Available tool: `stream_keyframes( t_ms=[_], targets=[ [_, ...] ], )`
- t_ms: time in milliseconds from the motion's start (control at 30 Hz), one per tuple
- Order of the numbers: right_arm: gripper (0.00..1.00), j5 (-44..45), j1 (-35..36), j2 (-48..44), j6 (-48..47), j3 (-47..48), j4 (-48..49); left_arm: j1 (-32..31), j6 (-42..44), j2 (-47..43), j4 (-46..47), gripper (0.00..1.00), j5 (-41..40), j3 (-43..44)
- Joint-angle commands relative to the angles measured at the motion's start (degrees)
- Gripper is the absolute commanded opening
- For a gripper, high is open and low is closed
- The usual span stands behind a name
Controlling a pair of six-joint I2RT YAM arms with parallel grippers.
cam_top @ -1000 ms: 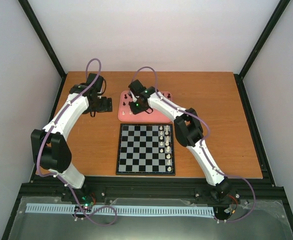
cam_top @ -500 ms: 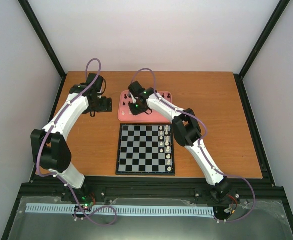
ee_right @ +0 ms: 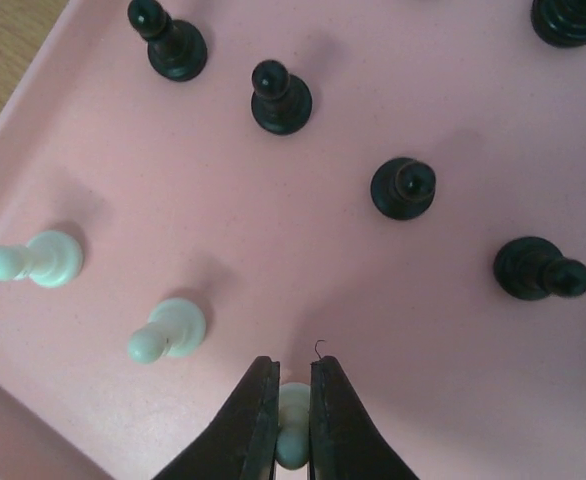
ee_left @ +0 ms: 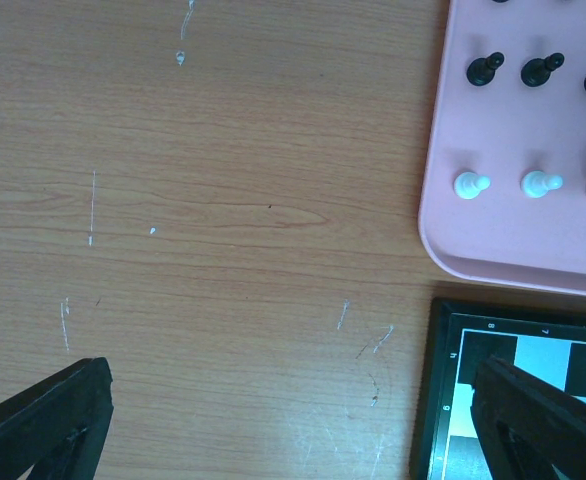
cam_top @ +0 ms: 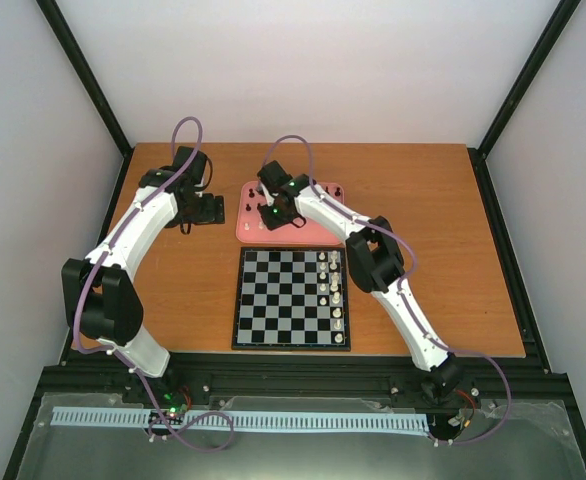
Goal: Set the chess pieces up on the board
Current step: Pick up the chess piece from the storage box, then place the chess piece on the chessboard.
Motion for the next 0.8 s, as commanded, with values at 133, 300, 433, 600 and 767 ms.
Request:
stream_keyframes(
  t_ms=[133,300,433,600,767],
  targets=[
    [0.03,1.08,0.88,-16.35,-1.77,-9.36,-1.81,-0.23,0.09,-1.18,-0.15,1.0,0.16,1.39],
    [0.03,0.5,3.79,-32.4,0.74,-29.69,-1.32,-0.27,0.09,-1.05,0.03,1.0,0.32,1.66],
    [0.03,-0.17,6.67,-46.1,6.2,-48.68,2.0,-0.27,-0.05,-0.63,0.21,1.0,0.75,1.99],
    [0.03,-0.81,10.61,-55.87,11.94,-63.88,4.22,-0.27,-0.17,-0.19,0.3,1.0,0.72,2.16],
    [0.03,-0.28,13.63,-60.63,15.74,-72.59,7.93,-0.27,-0.17,-0.56,0.55,1.0,0.44,1.34]
  ],
)
